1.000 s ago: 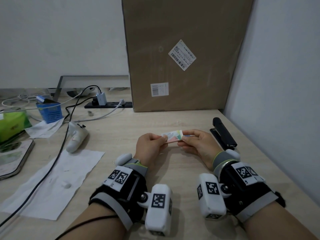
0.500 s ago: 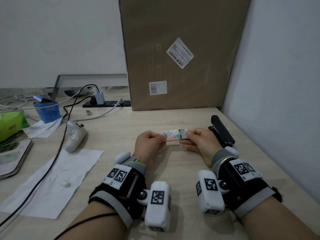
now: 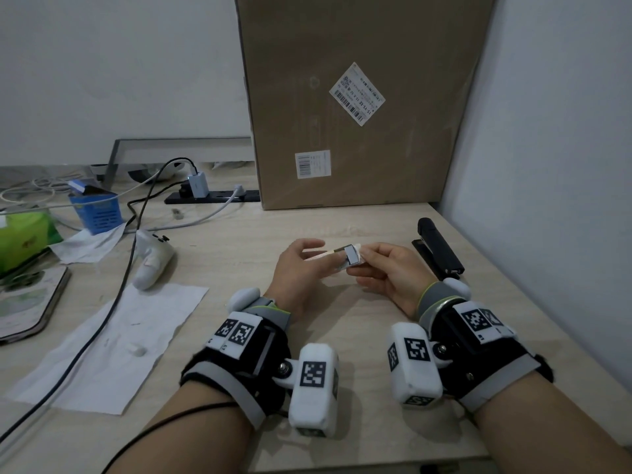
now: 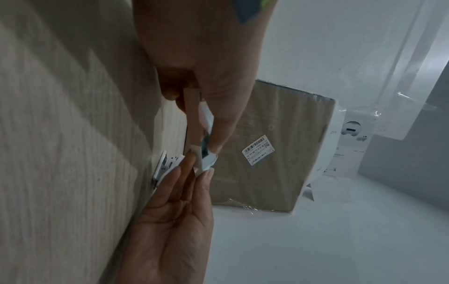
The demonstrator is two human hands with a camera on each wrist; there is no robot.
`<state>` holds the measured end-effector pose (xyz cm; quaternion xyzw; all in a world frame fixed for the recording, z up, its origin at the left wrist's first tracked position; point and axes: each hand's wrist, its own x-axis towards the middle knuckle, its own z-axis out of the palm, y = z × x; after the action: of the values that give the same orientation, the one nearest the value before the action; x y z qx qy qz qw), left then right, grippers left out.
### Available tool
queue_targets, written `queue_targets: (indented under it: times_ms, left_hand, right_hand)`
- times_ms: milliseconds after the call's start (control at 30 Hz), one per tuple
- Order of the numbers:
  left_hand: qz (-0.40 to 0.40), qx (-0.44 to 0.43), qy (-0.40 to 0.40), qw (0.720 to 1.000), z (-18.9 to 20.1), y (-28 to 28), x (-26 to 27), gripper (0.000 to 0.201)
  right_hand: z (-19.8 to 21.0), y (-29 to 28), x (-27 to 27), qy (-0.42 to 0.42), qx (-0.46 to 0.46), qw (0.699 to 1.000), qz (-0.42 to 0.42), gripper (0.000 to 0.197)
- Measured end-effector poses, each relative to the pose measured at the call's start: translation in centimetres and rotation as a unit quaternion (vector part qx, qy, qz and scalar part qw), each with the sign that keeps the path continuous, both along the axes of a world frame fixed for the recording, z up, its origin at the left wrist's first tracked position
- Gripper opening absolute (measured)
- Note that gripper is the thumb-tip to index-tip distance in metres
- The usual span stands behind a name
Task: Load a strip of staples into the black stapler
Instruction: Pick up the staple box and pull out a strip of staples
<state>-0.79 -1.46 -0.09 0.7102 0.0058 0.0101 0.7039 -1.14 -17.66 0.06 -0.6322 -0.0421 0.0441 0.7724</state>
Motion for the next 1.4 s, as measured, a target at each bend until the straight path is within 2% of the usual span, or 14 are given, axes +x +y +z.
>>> queue_targets:
  times_ms: [100, 167, 333, 433, 600, 900, 1000, 1233, 1400]
  left_hand:
    - [-0.033, 0.002, -0.014, 0.999, 0.04, -0.06, -0.27, 0.030]
    - [-0.040, -0.010, -0.014, 0.999, 0.27, -0.20, -0.53, 0.018]
    - [-0.024, 0.010, -0.021, 0.999, 0.21, -0.50, -0.45, 0.006]
    - [-0.001, 0.052, -0.045, 0.998, -0.04, -0.52, -0.31, 0.004]
    - [0.028, 0.094, -0.075, 0.992, 0.01, -0.43, -0.34, 0.011]
    - [0.024, 0.103, -0.088, 0.990, 0.10, -0.55, -0.54, 0.013]
    - [0.024, 0.112, -0.103, 0.988, 0.16, -0.58, -0.62, 0.014]
    - [0.008, 0.127, -0.125, 0.984, 0.10, -0.58, -0.60, 0.016]
    - [0.008, 0.105, -0.108, 0.989, 0.08, -0.57, -0.60, 0.016]
  right_hand:
    - [0.01, 0.10, -0.08, -0.008, -0.018, 1.000, -0.011, 0.013]
    - [-0.05, 0.05, 0.01, -0.027, -0.062, 0.997, -0.042, 0.011]
    - [0.03, -0.69, 0.13, -0.141, -0.198, 0.960, -0.141, 0.034]
    - [0.27, -0.54, -0.07, -0.183, -0.228, 0.947, -0.136, 0.023]
    - [0.15, -0.08, 0.04, -0.176, -0.274, 0.940, -0.100, 0.008]
    - [-0.10, -0.15, 0.05, -0.190, -0.326, 0.921, -0.097, 0.024]
    - [-0.14, -0.23, 0.19, -0.192, -0.336, 0.916, -0.103, 0.023]
    - [-0.46, -0.28, 0.34, -0.156, -0.275, 0.941, -0.122, 0.018]
    - [-0.39, -0.24, 0.25, -0.172, -0.286, 0.933, -0.133, 0.018]
